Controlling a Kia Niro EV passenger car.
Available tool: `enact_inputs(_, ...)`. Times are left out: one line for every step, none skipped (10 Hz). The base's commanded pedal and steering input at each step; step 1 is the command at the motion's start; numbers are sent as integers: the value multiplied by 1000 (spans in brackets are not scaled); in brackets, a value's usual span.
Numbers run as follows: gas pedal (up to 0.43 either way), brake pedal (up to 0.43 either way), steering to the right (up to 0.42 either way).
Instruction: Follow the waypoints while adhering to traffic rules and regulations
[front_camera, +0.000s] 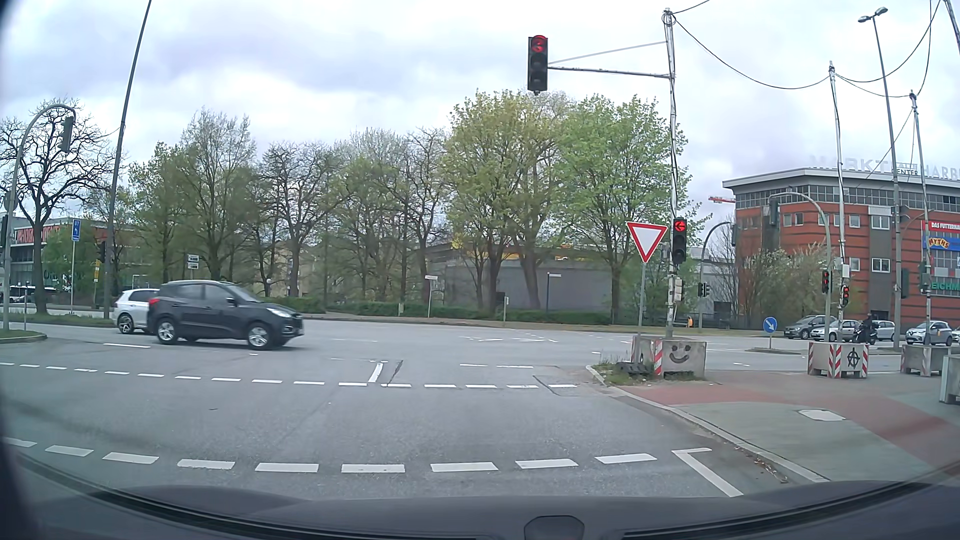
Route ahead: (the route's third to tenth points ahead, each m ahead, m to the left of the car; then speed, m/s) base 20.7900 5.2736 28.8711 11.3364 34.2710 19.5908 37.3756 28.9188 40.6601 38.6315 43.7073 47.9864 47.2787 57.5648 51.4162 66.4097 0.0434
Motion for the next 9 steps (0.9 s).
enact_inputs(0,232,-8)
enact_inputs(0,232,-8)
enact_inputs(0,238,-9)
enact_inputs(0,238,-8)
enact_inputs(0,238,-9)
enact_inputs(0,238,-9)
enact_inputs(0,238,-8)
enact_inputs(0,238,-8)
enact_inputs(0,238,-9)
